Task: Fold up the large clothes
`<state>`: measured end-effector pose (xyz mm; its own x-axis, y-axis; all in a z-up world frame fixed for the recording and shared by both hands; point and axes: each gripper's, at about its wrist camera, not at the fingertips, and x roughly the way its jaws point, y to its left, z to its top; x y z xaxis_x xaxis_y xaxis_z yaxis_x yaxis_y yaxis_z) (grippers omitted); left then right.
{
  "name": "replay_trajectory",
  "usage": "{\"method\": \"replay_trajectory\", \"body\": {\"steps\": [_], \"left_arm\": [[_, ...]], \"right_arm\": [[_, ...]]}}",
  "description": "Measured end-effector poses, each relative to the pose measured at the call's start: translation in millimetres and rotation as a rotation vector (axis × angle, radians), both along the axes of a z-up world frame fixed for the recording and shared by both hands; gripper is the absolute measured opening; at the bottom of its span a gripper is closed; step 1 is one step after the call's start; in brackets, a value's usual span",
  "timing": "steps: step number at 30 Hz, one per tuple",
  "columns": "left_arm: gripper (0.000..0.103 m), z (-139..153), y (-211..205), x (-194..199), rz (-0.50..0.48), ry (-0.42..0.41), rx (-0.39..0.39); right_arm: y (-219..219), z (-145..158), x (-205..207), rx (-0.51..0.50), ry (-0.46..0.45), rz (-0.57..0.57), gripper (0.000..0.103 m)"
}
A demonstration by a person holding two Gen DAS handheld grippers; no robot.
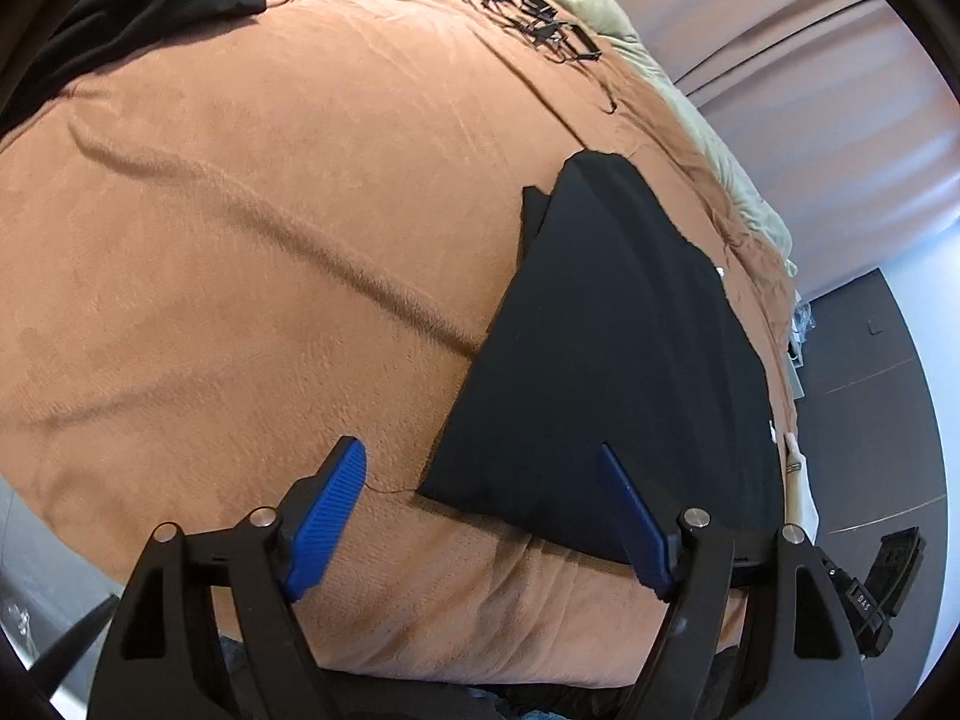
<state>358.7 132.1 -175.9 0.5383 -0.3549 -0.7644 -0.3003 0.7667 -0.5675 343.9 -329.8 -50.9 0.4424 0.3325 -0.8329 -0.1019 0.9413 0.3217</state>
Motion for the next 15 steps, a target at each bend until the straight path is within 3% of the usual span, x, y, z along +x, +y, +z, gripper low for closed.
{"method": "replay_trajectory", "body": {"steps": [2,4,6,11,15], "left_arm": [[0.077,-5,-4,2,-0.006,0.010,-0.005],[0.071,-11,-7,6,-0.011,0.028,-0.017],[0.060,-16,-5,10,0.000,0.043,-0.041],[0.054,-21,-12,18,0.002,0.067,-0.007],[0.052,-20,-13,18,0.010,0.068,0.014]], "right_arm": [[23,-7,3,-0.010,0.022,0.045,0.053],[44,-15,10,-0.013,0.044,0.095,0.044],[65,-22,15,0.000,0.067,0.142,0.040],[107,-38,23,0.006,0.096,0.256,0.030],[118,-64,36,-0.068,0.149,0.238,0.015]]}}
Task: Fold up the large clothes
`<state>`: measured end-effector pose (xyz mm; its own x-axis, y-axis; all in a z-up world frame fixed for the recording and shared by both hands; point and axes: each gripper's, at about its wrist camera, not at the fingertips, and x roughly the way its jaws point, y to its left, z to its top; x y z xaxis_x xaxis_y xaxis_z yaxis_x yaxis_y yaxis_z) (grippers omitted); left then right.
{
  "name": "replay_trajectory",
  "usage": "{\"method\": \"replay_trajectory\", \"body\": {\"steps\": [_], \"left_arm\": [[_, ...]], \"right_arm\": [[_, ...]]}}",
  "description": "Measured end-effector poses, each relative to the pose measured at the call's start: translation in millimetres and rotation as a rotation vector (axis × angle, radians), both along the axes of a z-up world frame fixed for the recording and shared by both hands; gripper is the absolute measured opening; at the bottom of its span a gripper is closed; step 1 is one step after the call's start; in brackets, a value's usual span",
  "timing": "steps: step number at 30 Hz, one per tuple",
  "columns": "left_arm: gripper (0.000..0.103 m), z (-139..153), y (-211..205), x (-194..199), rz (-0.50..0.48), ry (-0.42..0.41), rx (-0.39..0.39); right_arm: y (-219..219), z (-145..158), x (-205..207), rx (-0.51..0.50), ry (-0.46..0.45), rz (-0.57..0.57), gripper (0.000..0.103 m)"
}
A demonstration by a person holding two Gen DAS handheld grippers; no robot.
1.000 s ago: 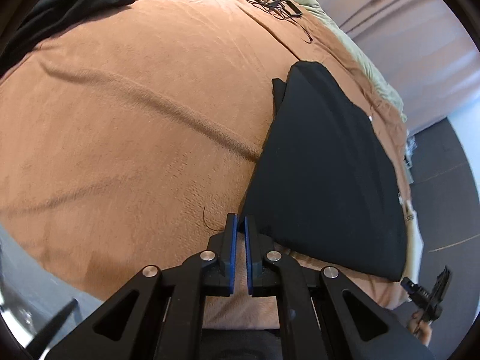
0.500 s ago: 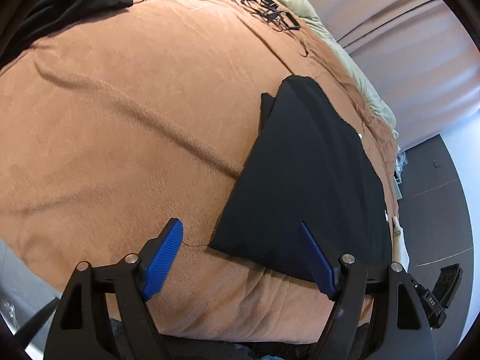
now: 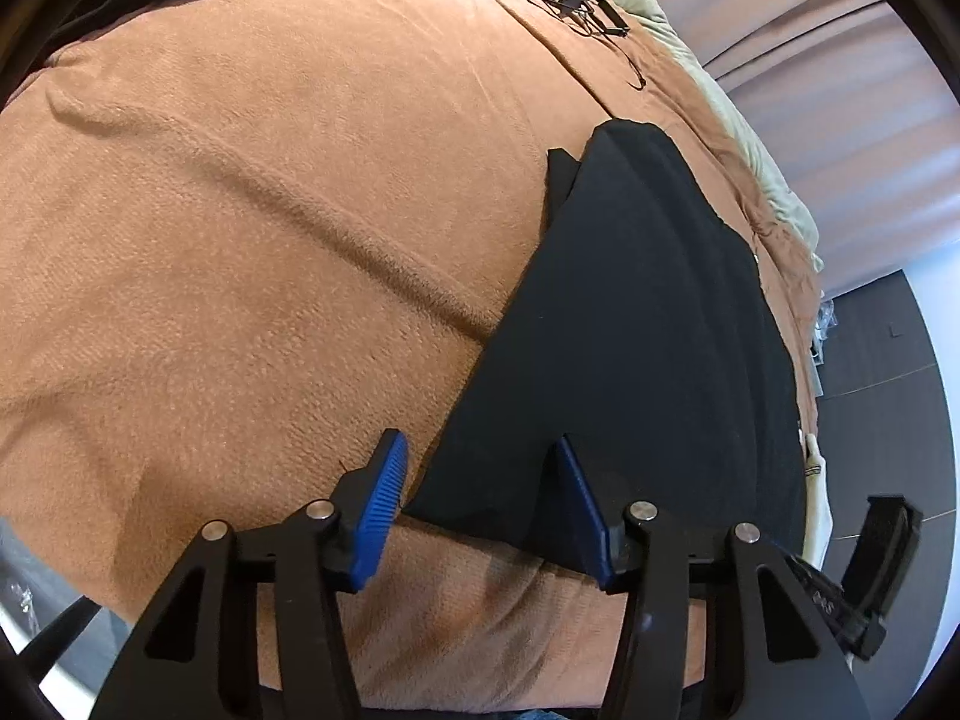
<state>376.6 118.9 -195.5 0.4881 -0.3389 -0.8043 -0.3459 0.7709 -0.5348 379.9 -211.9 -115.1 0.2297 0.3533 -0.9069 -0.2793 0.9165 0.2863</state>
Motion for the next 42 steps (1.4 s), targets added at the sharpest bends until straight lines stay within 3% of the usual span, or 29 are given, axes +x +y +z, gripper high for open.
{"method": "replay_trajectory", "body": {"steps": [10,25,38,39,41,42], "left_arm": [[0.052,-2,2,1,0.026,0.011,-0.011],[0.051,-3,3,2,0.036,0.007,0.005],[0.051,-3,1,3,0.038,0.017,0.018],[0.051,-2,1,4,0.036,0.020,0.018],[0.051,-2,2,6,0.033,0.024,0.007],[0.051,-3,3,7,0.038,0.027,-0.010]], "right_arm": [[-8,-12,62,-0.050,-0.002,-0.085,0.013],[-7,-10,171,-0.090,-0.016,-0.115,0.013],[-17,-11,220,-0.145,-0.023,-0.153,0.013],[-18,-5,216,-0.136,-0.018,-0.144,0.013],[-20,6,215,-0.099,-0.018,-0.134,0.025],[-21,15,207,-0.083,-0.031,-0.123,0.039]]}}
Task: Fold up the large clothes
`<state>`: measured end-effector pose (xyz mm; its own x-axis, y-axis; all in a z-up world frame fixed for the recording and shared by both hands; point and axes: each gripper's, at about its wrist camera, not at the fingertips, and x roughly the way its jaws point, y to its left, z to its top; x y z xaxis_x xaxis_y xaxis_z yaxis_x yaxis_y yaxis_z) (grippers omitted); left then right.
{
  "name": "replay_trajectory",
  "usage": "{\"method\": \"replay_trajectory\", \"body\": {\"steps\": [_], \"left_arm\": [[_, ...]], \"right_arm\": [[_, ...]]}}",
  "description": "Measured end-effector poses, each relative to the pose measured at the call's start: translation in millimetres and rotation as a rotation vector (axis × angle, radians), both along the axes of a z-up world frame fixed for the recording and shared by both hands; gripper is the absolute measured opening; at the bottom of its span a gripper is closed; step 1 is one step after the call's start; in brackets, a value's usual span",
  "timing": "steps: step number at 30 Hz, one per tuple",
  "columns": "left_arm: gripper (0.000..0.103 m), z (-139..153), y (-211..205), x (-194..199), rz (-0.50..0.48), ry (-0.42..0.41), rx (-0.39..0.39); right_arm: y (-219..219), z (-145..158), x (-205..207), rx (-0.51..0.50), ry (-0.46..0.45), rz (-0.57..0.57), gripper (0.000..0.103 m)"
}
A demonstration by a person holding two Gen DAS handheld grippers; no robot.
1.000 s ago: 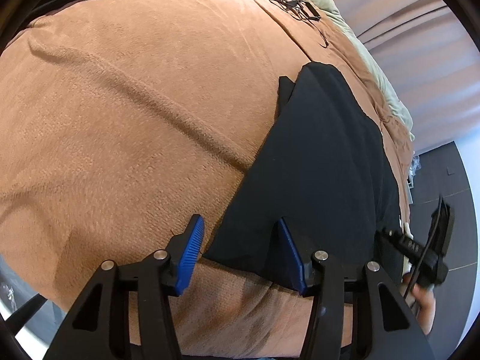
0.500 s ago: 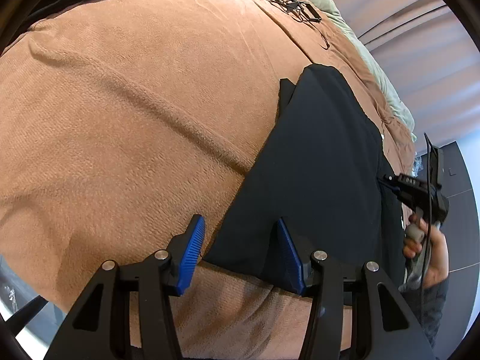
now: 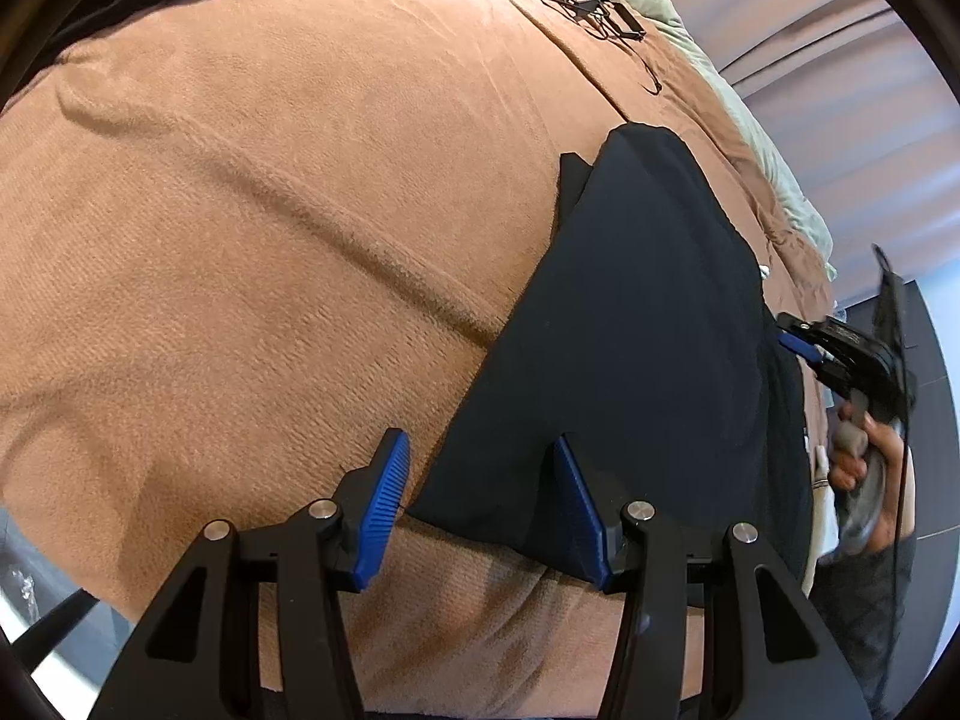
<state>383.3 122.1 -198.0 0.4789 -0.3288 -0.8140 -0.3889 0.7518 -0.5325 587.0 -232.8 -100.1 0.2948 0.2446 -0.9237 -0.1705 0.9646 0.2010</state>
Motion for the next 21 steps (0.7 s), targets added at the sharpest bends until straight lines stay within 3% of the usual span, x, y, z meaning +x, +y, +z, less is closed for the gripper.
{"method": "replay_trajectory", "body": {"steps": [1,2,9,14,18,21], "left_arm": [[0.051,0,1,0,0.007,0.001,-0.016],[0.051,-1,1,0,0.010,0.002,-0.031],[0.051,-4,2,-2,0.022,0.018,-0.114],[0.051,-8,5,3,0.056,0.018,-0.176],[0.051,-11,1,5,0.089,0.004,-0.189],[0.047,-6,-3,3,0.079,-0.006,-0.166]], "right_arm": [[-4,8,-9,0.003,-0.016,0.008,0.049],[-6,17,-20,0.004,-0.037,0.017,0.051],[-3,39,-91,0.092,-0.048,0.085,0.051],[9,25,-129,0.186,-0.011,0.121,0.051],[13,12,-165,0.230,0.024,0.126,0.039],[11,4,-187,0.213,0.033,0.103,0.038]]}}
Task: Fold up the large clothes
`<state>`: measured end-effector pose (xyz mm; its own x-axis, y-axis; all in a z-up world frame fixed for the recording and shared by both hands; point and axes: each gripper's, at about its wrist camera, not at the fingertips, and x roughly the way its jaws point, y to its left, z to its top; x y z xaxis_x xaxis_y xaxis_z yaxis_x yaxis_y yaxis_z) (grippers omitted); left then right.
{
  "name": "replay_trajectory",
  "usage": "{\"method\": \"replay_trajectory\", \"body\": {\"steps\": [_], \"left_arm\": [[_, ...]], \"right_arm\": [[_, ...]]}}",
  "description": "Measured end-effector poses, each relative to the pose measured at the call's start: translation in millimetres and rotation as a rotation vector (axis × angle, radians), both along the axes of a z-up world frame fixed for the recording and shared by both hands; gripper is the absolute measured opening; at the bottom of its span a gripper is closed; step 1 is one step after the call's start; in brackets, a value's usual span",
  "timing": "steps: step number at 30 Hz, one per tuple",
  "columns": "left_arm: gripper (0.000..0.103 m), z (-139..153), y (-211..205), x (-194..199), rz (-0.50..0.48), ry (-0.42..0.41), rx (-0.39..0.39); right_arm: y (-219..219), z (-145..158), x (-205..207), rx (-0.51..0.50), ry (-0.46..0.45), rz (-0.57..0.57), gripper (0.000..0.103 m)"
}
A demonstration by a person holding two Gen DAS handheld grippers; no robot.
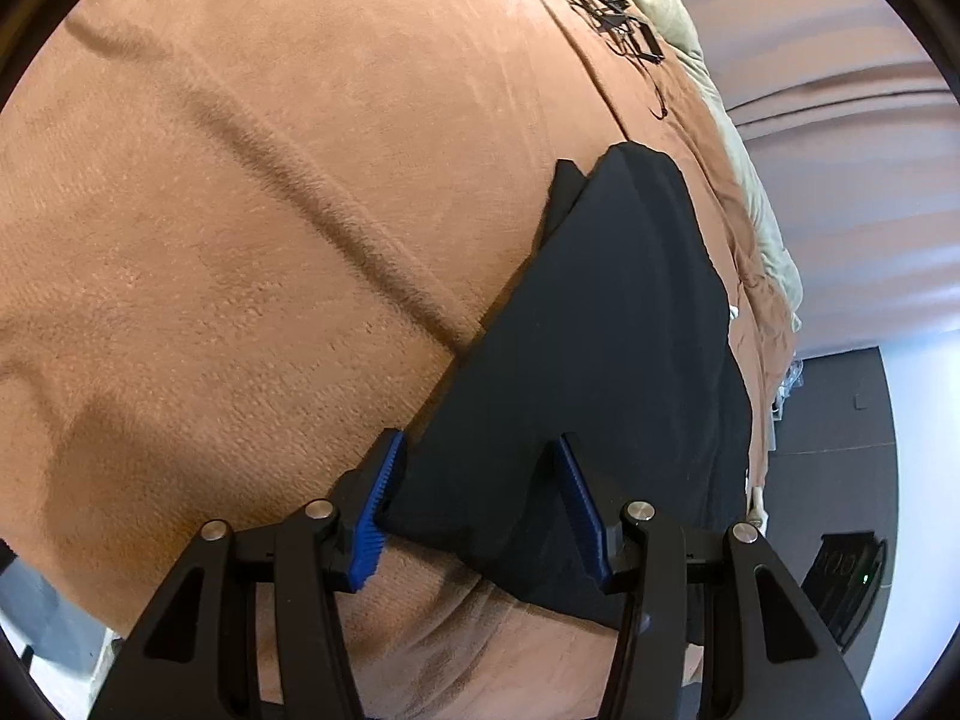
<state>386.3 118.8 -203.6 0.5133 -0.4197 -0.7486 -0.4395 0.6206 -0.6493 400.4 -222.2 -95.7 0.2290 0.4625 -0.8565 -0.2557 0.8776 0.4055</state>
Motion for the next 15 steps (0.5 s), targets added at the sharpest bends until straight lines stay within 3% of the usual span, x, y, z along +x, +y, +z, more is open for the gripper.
{"method": "replay_trajectory", "body": {"steps": [3,5,11,13,15], "left_arm": [[0.025,4,-1,-2,-0.003,-0.012,-0.002],[0.019,11,-2,-2,-0.006,-0.038,-0.004],[0.015,64,-18,-3,-0.043,-0.207,0.000],[0.014,86,-31,0,-0.079,-0.258,0.008],[0.014,105,-47,5,-0.120,-0.305,0.014]], "right_arm": [[-4,-5,-17,-0.003,0.007,-0.016,0.036],[-3,-9,-25,-0.016,0.010,-0.015,0.036],[-1,-21,-48,-0.055,0.004,-0.015,0.023],[-4,-28,-54,-0.039,0.018,-0.042,0.015],[-6,-33,-60,-0.020,0.020,-0.048,0.014]]}}
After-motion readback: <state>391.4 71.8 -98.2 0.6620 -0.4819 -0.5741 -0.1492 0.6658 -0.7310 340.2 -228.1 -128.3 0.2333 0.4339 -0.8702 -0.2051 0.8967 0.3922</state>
